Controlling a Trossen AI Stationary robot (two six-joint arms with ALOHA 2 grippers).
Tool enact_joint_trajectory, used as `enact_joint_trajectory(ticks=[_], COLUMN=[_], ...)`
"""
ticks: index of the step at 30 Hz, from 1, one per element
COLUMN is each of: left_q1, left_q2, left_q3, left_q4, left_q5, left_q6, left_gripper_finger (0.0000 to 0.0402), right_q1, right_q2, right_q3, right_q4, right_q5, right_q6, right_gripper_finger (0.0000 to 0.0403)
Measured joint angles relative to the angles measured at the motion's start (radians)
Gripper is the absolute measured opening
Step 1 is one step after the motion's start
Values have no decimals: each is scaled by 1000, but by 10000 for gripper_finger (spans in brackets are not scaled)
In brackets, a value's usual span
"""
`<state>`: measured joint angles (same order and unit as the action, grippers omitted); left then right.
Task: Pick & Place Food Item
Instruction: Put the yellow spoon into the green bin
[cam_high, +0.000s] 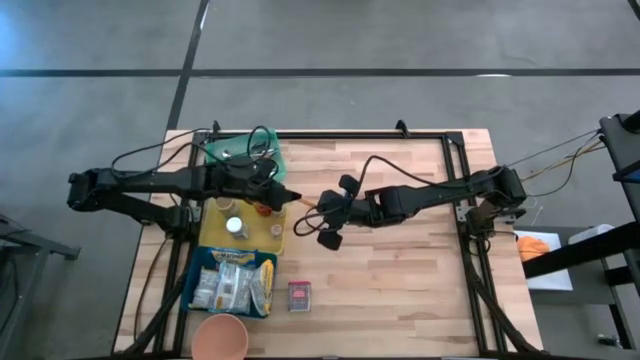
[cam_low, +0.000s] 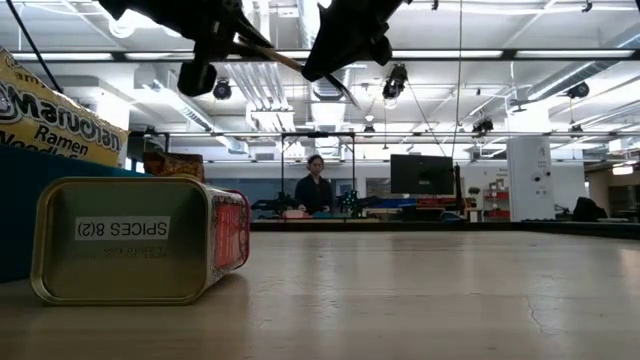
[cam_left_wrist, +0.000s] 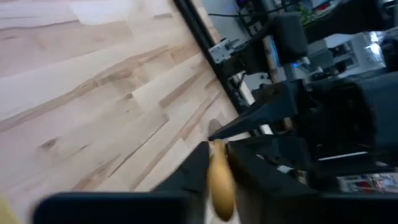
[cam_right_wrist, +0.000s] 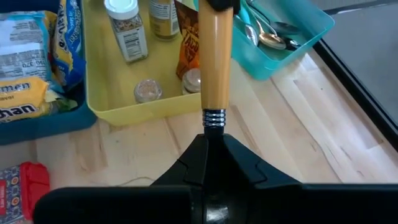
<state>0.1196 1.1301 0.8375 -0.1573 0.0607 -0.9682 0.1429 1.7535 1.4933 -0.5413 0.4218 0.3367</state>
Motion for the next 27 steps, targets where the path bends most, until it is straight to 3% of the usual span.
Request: enact_joint_trajectory(ticks=[2, 11, 22, 27], left_q1=[0, 0, 33, 96], left_q2=[-1, -1, -13, -59], left_q3=[0, 0, 0, 1], left_q4=[20, 41, 19, -51], left_q5=[2, 2, -44, -76], left_q6=[12, 27, 26, 39], left_gripper_finger=[29, 29, 29, 29], right_q1=[0, 0, 1, 6], right_q2=[0, 0, -7, -13], right_q3=[1, 2, 31, 71], right_q4=[-2, 0, 10, 0], right_q5=[4, 4, 28, 113], right_q6=[0, 22, 83, 83], right_gripper_finger=[19, 33, 186, 224])
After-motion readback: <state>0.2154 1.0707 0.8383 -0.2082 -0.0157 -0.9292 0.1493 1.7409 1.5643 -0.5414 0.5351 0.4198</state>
